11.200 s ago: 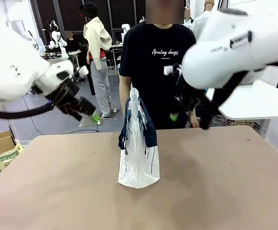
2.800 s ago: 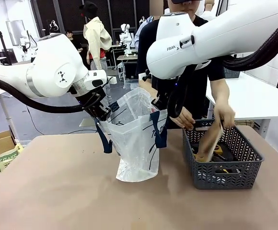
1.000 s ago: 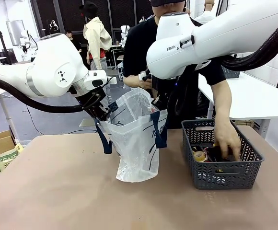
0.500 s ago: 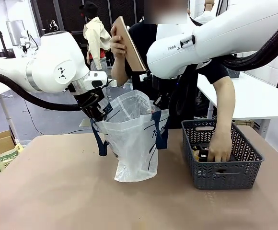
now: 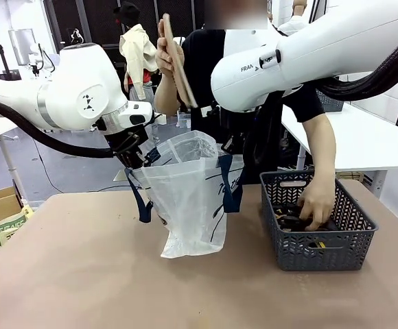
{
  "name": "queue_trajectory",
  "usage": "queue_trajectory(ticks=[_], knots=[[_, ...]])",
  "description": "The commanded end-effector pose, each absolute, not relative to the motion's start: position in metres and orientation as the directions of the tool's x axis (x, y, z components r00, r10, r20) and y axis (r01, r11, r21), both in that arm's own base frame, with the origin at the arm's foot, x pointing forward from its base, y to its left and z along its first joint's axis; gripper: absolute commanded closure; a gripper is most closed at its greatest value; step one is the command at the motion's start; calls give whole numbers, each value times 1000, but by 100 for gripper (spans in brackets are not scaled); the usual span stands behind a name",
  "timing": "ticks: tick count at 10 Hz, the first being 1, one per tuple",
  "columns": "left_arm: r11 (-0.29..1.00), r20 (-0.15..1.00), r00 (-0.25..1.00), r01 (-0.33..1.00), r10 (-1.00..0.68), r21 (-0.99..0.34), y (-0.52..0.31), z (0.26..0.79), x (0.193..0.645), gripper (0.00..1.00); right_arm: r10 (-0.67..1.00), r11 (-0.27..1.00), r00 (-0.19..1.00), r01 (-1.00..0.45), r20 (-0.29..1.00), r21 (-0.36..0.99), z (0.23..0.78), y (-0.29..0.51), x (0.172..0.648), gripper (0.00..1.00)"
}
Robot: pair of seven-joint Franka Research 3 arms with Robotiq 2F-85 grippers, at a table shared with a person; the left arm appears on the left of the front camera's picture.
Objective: Transfer purchased items from the store into the shopping bag.
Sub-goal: Move the Reusable shopping bag to the right side of the table.
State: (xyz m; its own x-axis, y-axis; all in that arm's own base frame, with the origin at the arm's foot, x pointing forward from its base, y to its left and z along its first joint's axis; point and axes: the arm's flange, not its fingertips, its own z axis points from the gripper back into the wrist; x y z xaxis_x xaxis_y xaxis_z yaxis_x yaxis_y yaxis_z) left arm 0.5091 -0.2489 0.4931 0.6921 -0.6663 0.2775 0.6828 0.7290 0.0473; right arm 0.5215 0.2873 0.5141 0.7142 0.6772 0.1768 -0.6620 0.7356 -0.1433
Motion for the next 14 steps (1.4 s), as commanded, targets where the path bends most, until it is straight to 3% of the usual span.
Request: queue_trajectory(ticks=[1, 11, 14], knots=[[708, 280, 674, 705, -684, 33, -241, 493, 514, 100, 670, 743, 724, -648, 166, -169, 516, 285, 521, 100], [720, 280, 684, 692, -673, 41, -250, 493, 509, 100, 679, 734, 713, -664, 177, -143, 514, 288, 521, 100], [728, 367, 680, 686, -635, -12, -235, 495, 506, 100, 685, 727, 703, -673, 190, -134, 514, 286, 520, 100]])
